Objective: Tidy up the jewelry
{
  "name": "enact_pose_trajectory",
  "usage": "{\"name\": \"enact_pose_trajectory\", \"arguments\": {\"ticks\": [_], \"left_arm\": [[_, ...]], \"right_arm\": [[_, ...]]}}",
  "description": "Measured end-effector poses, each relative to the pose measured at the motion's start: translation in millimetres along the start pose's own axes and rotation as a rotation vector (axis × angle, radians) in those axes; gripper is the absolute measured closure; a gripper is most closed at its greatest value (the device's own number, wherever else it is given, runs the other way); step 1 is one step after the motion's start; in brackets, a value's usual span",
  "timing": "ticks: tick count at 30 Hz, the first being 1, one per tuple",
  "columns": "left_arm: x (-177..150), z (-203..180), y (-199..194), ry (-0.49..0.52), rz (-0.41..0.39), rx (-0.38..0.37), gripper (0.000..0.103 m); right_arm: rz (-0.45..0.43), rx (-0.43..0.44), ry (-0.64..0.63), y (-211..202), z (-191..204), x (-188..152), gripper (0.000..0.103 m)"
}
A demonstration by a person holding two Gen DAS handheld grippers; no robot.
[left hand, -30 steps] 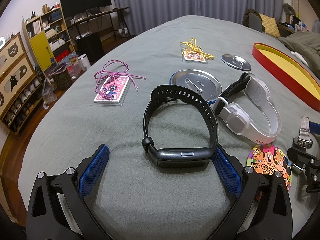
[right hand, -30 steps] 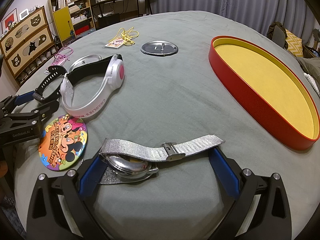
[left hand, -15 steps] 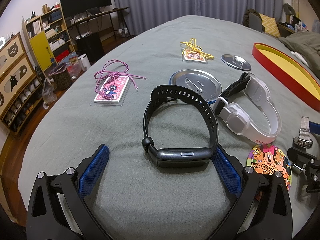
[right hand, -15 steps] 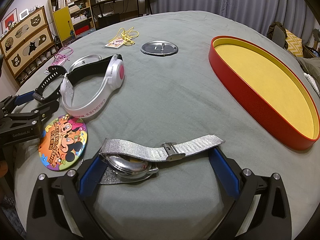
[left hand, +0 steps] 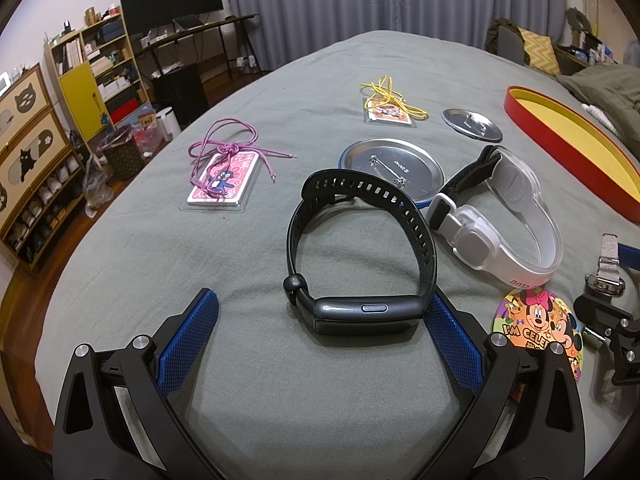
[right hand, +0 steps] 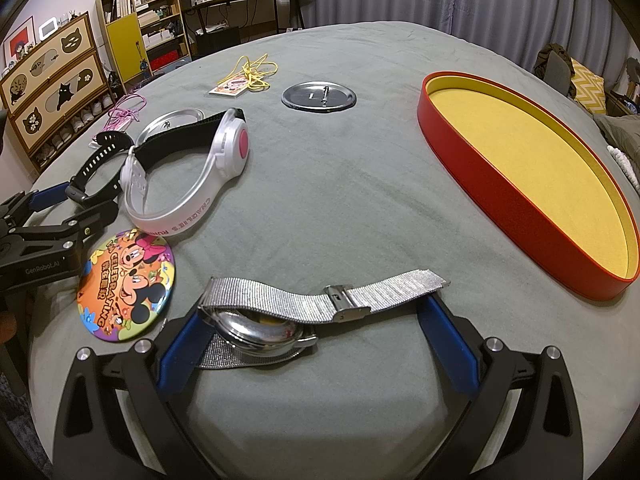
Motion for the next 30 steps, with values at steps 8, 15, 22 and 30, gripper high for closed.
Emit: {"name": "enact_pose_trajectory", "arguments": {"ticks": [8,15,22,30], "left_arm": [[-1,-1,2,0.001,-0.002,0.001,0.004],[-2,-2,-6,0.017,-0.013,0.004,0.004],[2,-19,-35,0.046,-0.053,-0.081,0.004],[15,-39,-70,0.003,-0.114,-0.193,0.004]], "right_arm": [[0.002,0.006,0.002,0,2,-1,0.007],[0.001,0.011,0.007,1,2,-1,0.007],[0.017,0.007,0.004,1,1,1,0.007],[0.019,0.085,0.018,-8,0,5,0.007]]}}
Point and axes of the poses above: each gripper's, at about its wrist camera, not at the fingertips, and y roughly the way its jaws point, z to its left, x to its top, the point moved 8 cm from there along y, roughly the way its jaws point, and after that the axes turned 5 degrees about -z, right-handed, at the moved point
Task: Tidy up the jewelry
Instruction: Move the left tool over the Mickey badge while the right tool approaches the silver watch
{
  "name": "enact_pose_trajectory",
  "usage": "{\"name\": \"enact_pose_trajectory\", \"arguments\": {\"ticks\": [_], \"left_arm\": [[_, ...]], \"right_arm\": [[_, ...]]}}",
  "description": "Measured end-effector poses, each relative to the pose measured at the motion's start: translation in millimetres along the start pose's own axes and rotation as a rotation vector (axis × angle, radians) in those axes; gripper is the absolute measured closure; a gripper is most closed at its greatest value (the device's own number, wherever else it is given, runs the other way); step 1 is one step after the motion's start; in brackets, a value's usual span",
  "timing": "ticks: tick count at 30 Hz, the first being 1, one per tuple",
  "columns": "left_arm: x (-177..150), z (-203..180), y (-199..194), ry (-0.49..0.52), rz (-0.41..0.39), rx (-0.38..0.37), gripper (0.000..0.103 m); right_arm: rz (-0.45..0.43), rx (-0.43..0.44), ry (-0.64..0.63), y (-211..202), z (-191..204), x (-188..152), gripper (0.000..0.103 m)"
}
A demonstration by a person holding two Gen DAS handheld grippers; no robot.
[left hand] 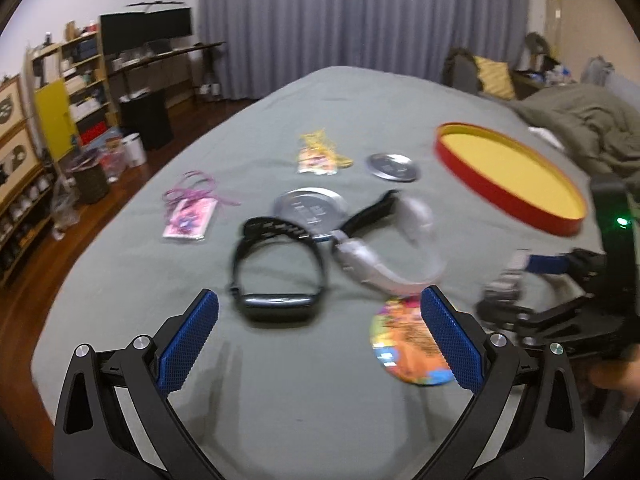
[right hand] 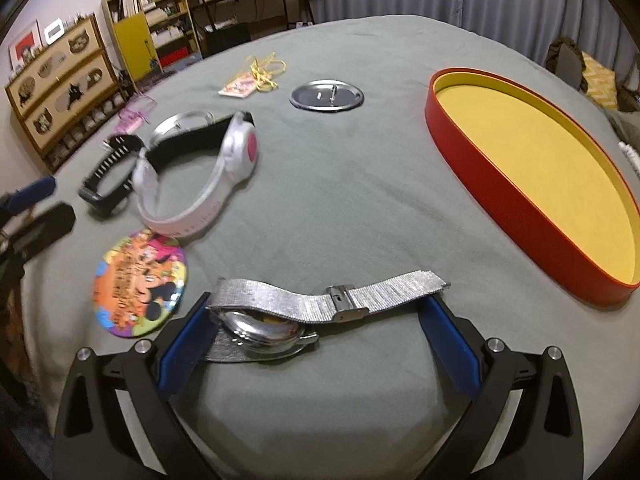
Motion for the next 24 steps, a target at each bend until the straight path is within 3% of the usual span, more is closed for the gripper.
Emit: {"name": "enact_pose_trajectory", "arguments": {"ticks": [3,9,12,16,24], "left_arm": [[-4,-23,3,0.058,0.034,-0.055,0.004],[-21,-47,25,0.162,0.105,-0.063,0.004],[-24,-56,30,0.198,0.116,-0.065,0.004],[-29,-58,37,0.224,0.142,-0.058,0.004],[-36,-51,42,0.139,0.177,-0.120,0.004]], "right_arm": [[-0.045,0.021,-0.037,-15,2,5,0.007],[-0.144,-0.020,-0.270,-41,14,9,0.007],[-0.117,0.048,-0.318,-38,22,7,0.007],[-0.087,0.069,-0.338,-28,25,5,0.007],[-0.064,0.111,-0.326,-21,26,0,0.007]]}}
Point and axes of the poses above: each gripper's, at about its wrist camera, not at the fingertips, and y roughly the way its jaws point, z to its left, x to its top, the point moved 8 cm from there along y, roughly the way its jaws point, and after that the axes turned 5 degrees about -z, right-handed, at the moved point
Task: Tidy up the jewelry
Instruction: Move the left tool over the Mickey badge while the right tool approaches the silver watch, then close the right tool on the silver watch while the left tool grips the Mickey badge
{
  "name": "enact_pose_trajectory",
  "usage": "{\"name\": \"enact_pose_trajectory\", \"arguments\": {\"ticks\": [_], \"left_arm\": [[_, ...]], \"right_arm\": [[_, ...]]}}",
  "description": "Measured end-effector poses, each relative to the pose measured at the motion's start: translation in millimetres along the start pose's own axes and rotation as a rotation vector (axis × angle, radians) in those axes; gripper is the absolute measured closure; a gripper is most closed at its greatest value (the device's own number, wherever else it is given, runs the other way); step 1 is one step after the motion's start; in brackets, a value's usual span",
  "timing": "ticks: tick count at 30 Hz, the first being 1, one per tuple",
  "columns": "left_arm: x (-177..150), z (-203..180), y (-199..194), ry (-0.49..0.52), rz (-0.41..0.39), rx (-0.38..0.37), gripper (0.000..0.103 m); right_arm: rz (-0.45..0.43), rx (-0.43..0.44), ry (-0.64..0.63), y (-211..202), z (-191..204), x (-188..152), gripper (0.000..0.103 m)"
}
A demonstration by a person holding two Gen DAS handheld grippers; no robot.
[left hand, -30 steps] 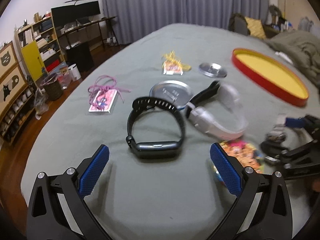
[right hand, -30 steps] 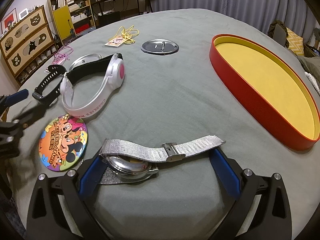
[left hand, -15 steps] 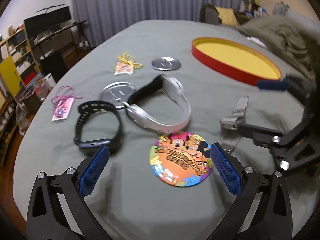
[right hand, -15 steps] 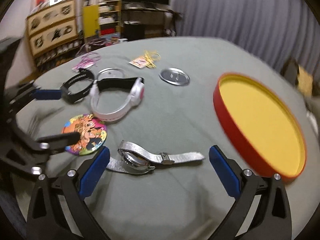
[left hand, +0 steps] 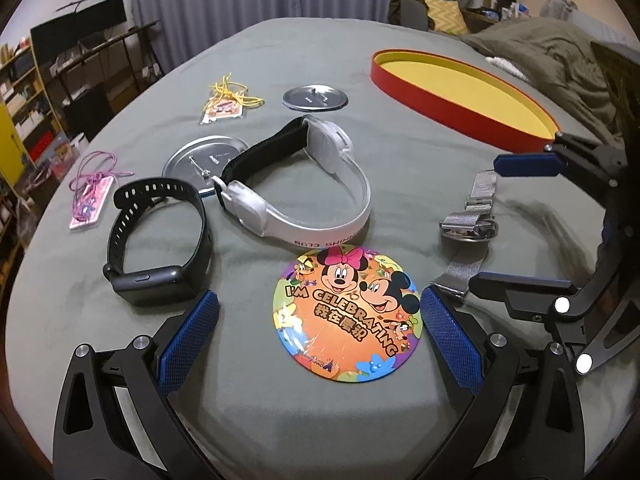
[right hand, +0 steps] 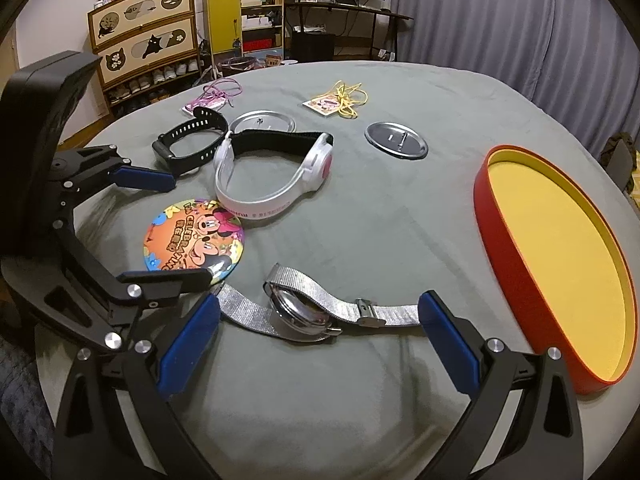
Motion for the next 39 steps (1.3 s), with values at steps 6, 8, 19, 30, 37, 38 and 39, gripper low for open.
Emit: {"name": "enact_pose_trajectory", "arguments": {"ticks": [6,8,19,30,37,38,39], "left_arm": [[-2,-2,-1,0.007,-0.001,0.001,0.004],[-2,-2,-1,0.008,0.003,-0.003,0.004],[-8,-4,0,0.048,0.016,0.008,0.004],[-8,-4,2,0.044,0.013,0.003,0.004],[-7,-4,2,0.043,0.011,-0.001,0.004],[-7,-4,2,0.043,0.010,-0.001,0.004],[-7,-4,2,0.043,0.011,-0.002,0.004]], "right_arm": [[0.005,0.011,0.025,1,-5,-4,0.007],[0.001,0.012,0.029,0,-6,-4,0.007],[-0.006,0.021,0.014,-1,-6,2,0.007],[0.008,0.036,0.036,5,-5,1,0.009],[0.006,0.047,0.029,6,-5,1,0.013],[0.007,0.038,0.026,6,-5,1,0.025],[0.012,0.032,0.023,7,-5,1,0.037]]}}
Point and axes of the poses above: each gripper's, at about its wrist camera, not at the fingertips, and y roughly the way its jaws point, z to its left, x to its top, the point moved 8 cm from there along y, roughly the way its jaws point, and after that the axes turned 5 degrees about -z, right-handed, at the moved point
